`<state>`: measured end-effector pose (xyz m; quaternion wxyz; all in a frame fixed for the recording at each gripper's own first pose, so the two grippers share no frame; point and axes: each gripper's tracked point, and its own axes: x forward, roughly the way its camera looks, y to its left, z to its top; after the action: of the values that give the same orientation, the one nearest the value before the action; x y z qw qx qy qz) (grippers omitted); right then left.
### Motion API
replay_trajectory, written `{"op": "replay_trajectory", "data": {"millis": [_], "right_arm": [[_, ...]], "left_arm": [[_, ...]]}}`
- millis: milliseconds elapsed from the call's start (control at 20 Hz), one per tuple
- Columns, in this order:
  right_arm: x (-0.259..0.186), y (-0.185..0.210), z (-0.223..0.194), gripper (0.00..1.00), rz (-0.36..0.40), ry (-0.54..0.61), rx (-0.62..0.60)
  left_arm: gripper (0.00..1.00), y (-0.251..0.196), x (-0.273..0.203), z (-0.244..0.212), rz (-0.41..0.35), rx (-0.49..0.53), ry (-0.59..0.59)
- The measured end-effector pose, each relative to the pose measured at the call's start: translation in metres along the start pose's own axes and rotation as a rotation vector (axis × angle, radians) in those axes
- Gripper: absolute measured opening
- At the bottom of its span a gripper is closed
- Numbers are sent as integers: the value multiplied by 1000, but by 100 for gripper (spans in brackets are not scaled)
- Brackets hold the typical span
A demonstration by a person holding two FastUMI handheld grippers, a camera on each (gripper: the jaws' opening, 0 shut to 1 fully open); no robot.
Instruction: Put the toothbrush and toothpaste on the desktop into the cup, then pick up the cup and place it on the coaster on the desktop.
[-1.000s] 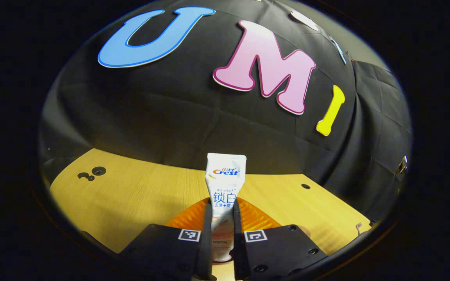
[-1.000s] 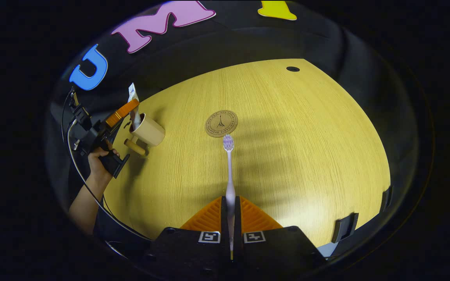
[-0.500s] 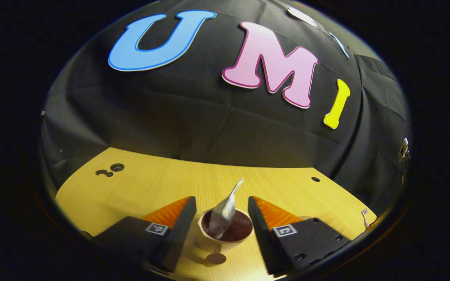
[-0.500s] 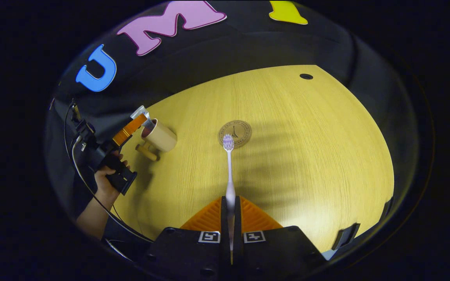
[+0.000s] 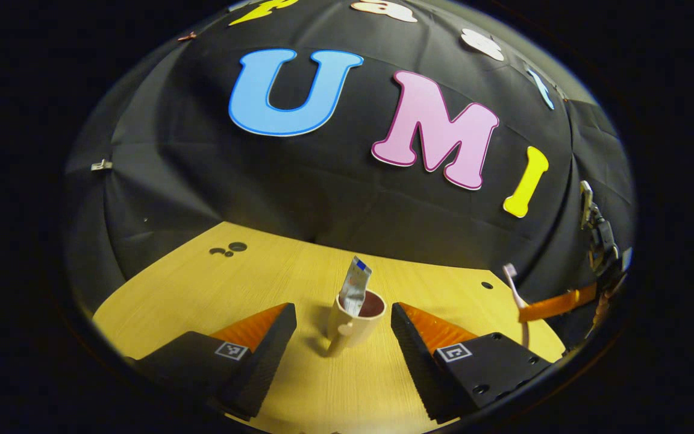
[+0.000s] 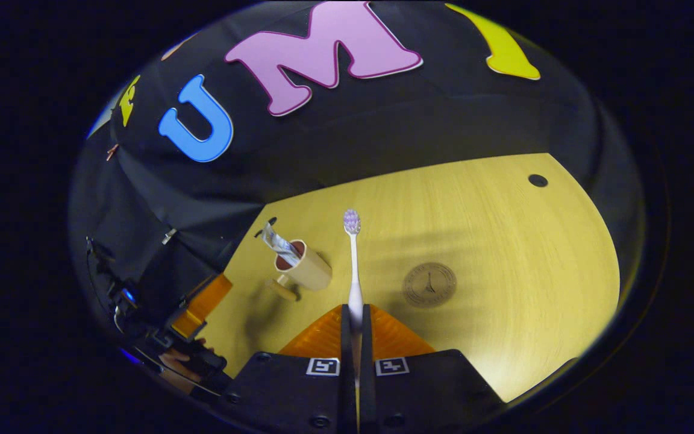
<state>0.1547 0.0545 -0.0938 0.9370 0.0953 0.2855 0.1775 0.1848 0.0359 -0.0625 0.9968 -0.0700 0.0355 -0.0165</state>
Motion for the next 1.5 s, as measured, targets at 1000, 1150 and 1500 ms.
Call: {"op": "replay_trajectory", "data": {"millis": [1000,1150,1500], "right_arm": [[159,112,81,7,190,-227,-98],[179,110,73,7,179,-232,-125],[205,94,48,7,150,-242,-216]], "left_arm": [[98,45,-83,-19,163,-186,2],[98,54,-81,-25,176,-189,11],[98,59,-74,-41,181,-176,42]]}}
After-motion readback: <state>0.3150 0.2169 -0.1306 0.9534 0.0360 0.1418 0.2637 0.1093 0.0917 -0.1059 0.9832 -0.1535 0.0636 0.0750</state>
